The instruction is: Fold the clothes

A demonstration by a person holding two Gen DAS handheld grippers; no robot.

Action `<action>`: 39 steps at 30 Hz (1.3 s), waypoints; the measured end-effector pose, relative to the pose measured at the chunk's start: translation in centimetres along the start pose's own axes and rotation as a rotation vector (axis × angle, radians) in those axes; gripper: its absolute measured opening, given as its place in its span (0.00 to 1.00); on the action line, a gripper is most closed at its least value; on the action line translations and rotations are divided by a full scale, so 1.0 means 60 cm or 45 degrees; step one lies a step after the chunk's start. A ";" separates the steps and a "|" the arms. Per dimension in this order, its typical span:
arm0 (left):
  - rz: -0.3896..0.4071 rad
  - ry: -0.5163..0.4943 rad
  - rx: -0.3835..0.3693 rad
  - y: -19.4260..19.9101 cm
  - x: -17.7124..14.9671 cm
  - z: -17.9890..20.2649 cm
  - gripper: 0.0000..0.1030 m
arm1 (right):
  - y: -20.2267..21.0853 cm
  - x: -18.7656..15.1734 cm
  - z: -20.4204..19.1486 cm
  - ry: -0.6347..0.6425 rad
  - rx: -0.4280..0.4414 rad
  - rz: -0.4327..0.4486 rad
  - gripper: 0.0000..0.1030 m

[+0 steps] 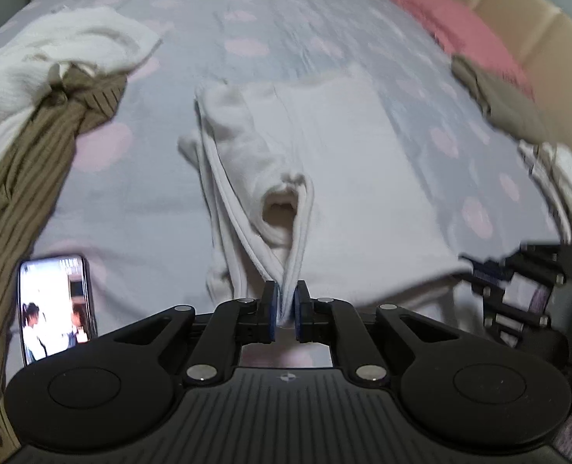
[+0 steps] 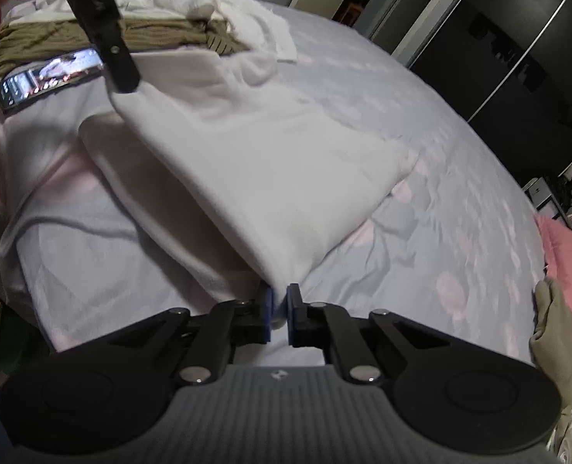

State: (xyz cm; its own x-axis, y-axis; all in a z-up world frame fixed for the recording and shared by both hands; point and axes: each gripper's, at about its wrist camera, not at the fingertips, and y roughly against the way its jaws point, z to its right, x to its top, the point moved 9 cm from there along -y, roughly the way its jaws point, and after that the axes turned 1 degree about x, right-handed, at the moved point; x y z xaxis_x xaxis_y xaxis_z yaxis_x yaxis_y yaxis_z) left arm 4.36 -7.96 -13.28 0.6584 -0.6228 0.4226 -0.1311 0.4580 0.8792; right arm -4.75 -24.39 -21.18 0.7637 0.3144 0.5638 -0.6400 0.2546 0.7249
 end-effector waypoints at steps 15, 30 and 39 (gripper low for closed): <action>-0.150 -0.060 0.079 -0.034 -0.034 -0.009 0.14 | -0.022 -0.045 -0.009 -0.080 0.207 -0.211 0.13; 0.309 -0.157 -0.019 0.035 0.091 0.061 0.28 | 0.016 0.053 0.086 -0.364 0.147 0.192 0.37; 0.210 -0.066 0.096 -0.043 0.090 0.004 0.27 | -0.051 0.074 0.104 -0.536 0.228 0.135 0.51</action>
State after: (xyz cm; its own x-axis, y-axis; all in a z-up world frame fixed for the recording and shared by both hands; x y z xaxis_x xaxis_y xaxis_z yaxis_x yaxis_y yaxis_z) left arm 8.10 -12.65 -13.20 0.5844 -0.5760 0.5716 -0.2906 0.5091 0.8101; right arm 1.15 -29.49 -18.42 0.6866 -0.0775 0.7229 -0.7197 0.0676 0.6909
